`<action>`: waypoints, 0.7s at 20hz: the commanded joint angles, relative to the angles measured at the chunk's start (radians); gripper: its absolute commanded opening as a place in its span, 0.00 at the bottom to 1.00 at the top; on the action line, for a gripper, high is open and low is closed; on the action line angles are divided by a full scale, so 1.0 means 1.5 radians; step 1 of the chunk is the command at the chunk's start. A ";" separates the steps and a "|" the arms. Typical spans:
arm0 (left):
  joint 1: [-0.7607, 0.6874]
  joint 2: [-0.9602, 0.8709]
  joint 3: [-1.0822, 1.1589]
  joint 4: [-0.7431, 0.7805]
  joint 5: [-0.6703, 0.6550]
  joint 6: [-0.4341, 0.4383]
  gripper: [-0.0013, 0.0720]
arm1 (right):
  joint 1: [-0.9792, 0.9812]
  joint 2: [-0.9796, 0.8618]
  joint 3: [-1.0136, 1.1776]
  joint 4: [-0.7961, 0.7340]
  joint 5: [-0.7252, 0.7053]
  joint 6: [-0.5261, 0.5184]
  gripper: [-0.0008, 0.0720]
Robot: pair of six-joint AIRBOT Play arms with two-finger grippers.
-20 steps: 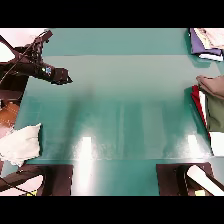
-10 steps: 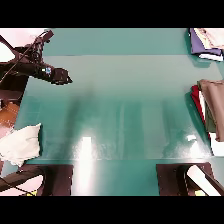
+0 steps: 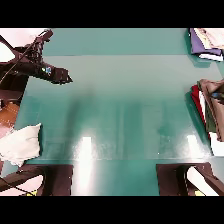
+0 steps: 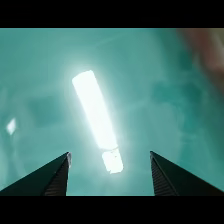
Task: Fold the shirts.
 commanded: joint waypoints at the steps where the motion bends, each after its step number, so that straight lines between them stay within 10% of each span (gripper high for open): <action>1: 0.000 0.000 0.000 -0.001 0.008 0.000 0.06 | 0.174 0.000 0.000 0.064 -0.023 0.000 0.74; 3: 0.000 0.000 0.000 -0.001 0.010 0.000 0.06 | 0.256 0.000 0.000 0.064 -0.045 0.000 0.11; 4: 0.000 0.000 0.000 -0.001 0.010 0.000 0.06 | 0.288 0.000 0.000 0.064 -0.052 -0.001 0.04; 14: 0.000 0.000 0.000 -0.002 0.010 0.000 0.06 | 0.377 0.000 0.000 0.064 -0.060 0.000 0.04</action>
